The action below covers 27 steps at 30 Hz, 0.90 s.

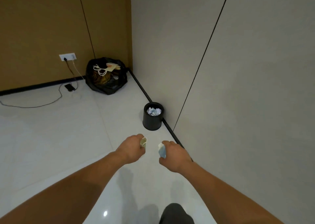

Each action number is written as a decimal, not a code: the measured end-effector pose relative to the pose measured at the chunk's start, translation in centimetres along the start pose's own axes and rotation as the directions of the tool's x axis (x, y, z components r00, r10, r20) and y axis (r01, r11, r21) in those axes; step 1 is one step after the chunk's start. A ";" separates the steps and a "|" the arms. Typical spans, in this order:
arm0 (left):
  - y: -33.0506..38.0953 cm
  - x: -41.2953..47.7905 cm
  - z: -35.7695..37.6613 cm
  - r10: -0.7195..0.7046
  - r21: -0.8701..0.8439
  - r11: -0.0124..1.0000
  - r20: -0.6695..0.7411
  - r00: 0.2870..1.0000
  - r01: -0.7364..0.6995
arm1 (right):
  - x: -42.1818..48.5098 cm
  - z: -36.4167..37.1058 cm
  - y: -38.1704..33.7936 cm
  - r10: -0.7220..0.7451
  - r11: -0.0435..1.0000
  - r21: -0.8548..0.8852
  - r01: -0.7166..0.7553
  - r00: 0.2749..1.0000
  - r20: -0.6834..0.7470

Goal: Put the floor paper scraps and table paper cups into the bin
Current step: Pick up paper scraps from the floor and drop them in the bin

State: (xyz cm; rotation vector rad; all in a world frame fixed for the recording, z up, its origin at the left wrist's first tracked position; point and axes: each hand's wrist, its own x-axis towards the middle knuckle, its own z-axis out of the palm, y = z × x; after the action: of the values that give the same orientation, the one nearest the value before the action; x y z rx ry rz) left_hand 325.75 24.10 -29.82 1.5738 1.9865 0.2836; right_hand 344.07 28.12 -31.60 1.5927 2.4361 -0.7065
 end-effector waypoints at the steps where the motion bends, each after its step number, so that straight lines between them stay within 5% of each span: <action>1: -0.1 1.9 -0.5 0.001 0.006 1.000 0.002 1.000 -0.001 | 1.6 -0.5 0.1 0.004 1.000 0.005 -0.004 1.000 -0.001; 16: 3.4 30.4 -9.3 -0.031 0.012 0.999 -0.033 0.999 0.031 | 30.8 -12.7 4.7 -0.056 0.998 0.038 0.057 0.998 -0.016; 27: 0.1 49.6 -10.7 -0.051 -0.063 0.996 0.140 0.989 0.060 | 47.0 -14.5 6.9 0.047 0.995 0.085 -0.055 0.994 0.094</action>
State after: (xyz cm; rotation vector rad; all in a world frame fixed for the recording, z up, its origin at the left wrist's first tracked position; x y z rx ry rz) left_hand 313.27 72.79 -36.47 1.4536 1.8914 0.2113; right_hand 332.07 75.84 -38.30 1.6094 2.3205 -0.8688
